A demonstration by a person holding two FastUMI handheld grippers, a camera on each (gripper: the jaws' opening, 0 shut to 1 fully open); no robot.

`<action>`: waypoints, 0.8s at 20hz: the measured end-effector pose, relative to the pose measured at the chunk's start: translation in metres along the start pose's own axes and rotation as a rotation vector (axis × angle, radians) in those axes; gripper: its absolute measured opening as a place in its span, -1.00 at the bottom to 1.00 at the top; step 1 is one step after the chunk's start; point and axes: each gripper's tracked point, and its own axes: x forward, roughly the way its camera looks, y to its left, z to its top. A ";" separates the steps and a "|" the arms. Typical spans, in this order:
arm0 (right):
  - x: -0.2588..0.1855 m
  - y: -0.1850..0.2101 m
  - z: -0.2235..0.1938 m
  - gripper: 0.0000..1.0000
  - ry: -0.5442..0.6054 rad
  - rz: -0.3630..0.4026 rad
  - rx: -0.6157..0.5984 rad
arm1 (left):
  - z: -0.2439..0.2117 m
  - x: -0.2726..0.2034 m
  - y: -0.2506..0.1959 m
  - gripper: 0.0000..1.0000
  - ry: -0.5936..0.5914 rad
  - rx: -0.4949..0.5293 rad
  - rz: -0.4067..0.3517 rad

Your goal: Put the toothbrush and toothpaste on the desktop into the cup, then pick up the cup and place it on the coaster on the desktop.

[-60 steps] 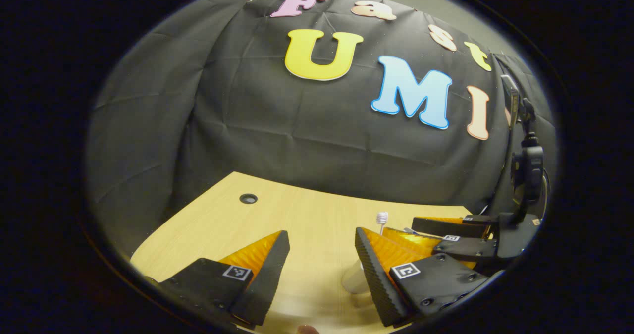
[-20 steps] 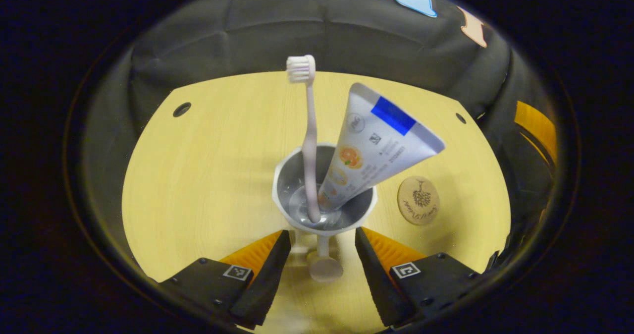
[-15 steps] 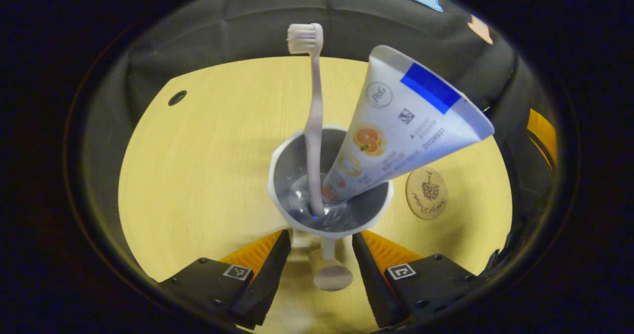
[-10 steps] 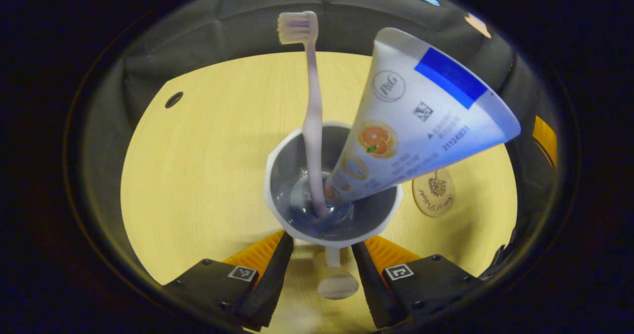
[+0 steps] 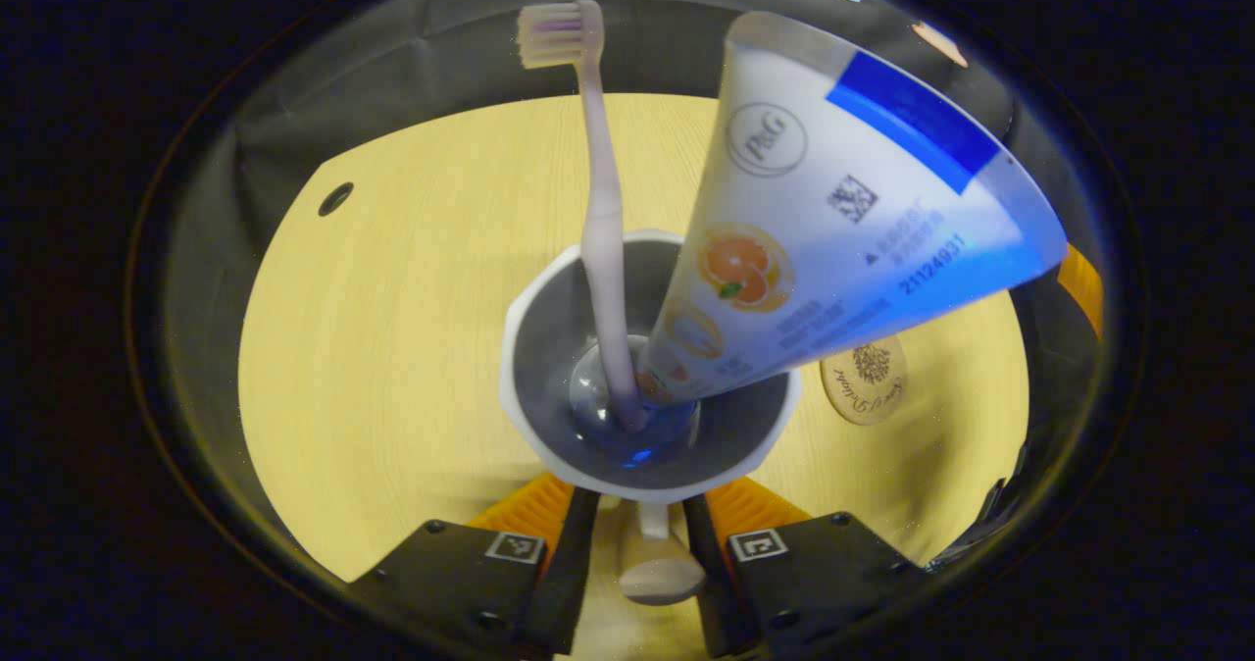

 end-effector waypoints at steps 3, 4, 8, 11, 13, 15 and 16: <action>-0.001 0.001 -0.003 0.68 0.006 0.003 -0.007 | -0.003 0.004 0.002 -0.02 0.022 0.013 0.026; 0.000 0.002 -0.004 0.68 0.007 0.003 -0.009 | -0.007 0.000 0.004 -0.31 0.038 0.027 0.031; -0.001 0.000 -0.005 0.68 0.006 0.000 -0.010 | -0.004 0.001 0.004 -0.29 0.017 0.037 0.041; -0.002 0.000 -0.004 0.68 0.004 0.001 -0.007 | -0.004 0.001 0.004 -0.25 0.008 0.031 0.041; -0.002 -0.001 -0.004 0.68 0.003 0.001 -0.008 | -0.004 -0.001 0.001 -0.25 0.010 0.029 0.036; -0.001 -0.002 -0.004 0.68 0.004 0.001 -0.008 | -0.004 -0.001 -0.004 -0.25 0.006 0.028 0.027; -0.001 -0.002 -0.005 0.68 0.002 0.000 -0.007 | -0.003 -0.003 -0.006 -0.25 0.003 0.034 0.027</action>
